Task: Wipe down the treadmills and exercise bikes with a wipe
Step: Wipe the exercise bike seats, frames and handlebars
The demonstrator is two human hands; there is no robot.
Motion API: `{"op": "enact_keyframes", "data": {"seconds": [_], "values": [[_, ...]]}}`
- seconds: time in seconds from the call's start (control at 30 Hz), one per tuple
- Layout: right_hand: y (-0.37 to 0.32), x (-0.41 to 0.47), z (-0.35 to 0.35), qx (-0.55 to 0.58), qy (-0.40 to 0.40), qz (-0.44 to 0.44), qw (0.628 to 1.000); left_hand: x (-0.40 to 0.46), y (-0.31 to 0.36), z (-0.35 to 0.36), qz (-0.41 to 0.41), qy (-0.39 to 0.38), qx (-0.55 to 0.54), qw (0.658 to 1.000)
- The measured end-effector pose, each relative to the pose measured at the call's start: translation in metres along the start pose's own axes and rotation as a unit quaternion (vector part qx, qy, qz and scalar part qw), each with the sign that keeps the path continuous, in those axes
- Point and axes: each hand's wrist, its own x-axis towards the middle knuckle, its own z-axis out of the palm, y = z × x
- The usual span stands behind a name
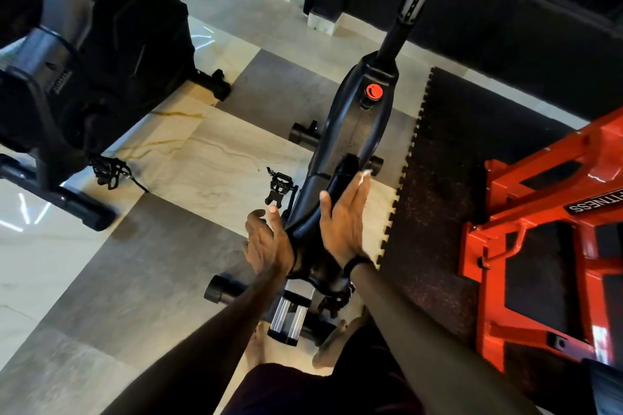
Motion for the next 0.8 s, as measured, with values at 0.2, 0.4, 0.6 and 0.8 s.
{"op": "enact_keyframes", "data": {"seconds": [0.2, 0.4, 0.6, 0.8], "values": [[-0.002, 0.015, -0.004, -0.274, -0.055, -0.211, 0.937, 0.0, 0.001, -0.001, -0.012, -0.021, 0.01, 1.0], [-0.008, -0.07, 0.014, -0.257, -0.131, -0.352, 0.891, 0.005, -0.012, -0.011, -0.139, -0.051, -0.128, 0.981], [-0.002, -0.003, -0.008, -0.258, -0.191, -0.402, 0.857, 0.012, -0.022, -0.041, -0.134, -0.078, -0.095, 0.983], [-0.038, -0.01, -0.003, -0.36, -0.194, -0.285, 0.867, 0.009, -0.02, -0.058, -0.112, -0.082, -0.104, 0.985]]}}
